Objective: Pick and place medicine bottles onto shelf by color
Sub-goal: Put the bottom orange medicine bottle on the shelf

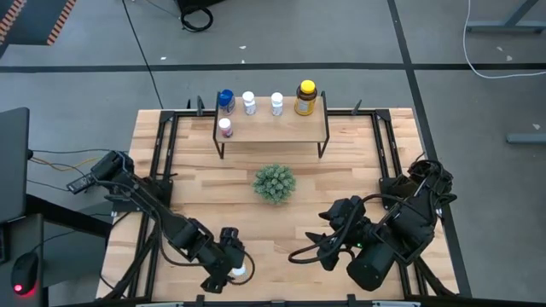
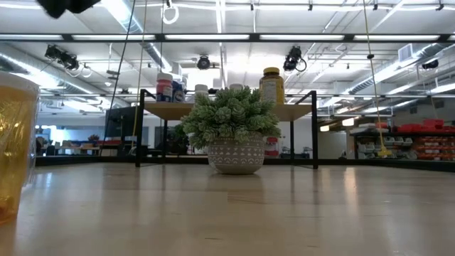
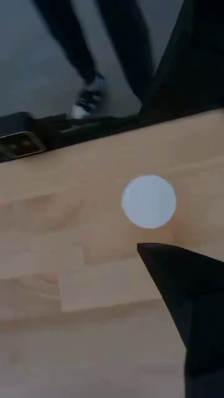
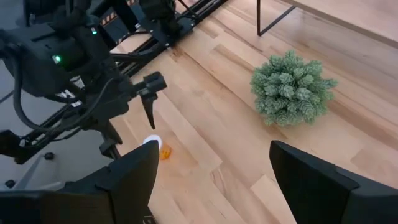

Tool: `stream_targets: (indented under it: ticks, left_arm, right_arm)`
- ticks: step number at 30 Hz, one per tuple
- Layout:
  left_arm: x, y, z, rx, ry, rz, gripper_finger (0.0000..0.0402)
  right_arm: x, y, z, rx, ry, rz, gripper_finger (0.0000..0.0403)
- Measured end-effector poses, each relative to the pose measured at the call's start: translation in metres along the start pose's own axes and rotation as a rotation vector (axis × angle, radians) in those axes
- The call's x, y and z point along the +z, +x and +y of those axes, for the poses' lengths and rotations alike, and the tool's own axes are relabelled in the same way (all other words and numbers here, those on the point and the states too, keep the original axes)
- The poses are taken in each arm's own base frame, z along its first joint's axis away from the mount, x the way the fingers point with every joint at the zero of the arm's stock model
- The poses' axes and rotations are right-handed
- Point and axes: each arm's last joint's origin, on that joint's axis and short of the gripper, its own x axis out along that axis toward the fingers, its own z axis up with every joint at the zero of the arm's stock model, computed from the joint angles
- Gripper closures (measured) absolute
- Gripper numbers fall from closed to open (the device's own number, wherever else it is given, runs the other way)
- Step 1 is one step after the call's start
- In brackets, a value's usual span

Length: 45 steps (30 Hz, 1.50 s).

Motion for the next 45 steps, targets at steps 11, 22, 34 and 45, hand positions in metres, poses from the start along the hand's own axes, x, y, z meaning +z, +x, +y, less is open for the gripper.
stream_targets:
  ticks: [11, 22, 34, 45]
  left_arm:
    - [-0.008, 0.041, -0.002, 0.036, 0.145, 0.084, 0.0063]
    - [-0.012, 0.06, 0.002, 0.042, 0.15, 0.136, 0.0065]
    - [-0.012, 0.063, 0.005, 0.05, 0.139, 0.141, 0.0111]
    - [-0.011, 0.067, 0.009, 0.051, 0.164, 0.153, 0.0157]
  right_arm:
    - [-0.001, 0.0, 0.0, 0.006, -0.001, 0.022, 0.0089]
    - [-0.001, 0.0, 0.0, 0.006, -0.004, 0.025, 0.0089]
    - [-0.001, 0.0, 0.0, 0.007, -0.005, 0.025, 0.0089]
    - [-0.001, 0.0, 0.0, 0.007, -0.01, 0.025, 0.0089]
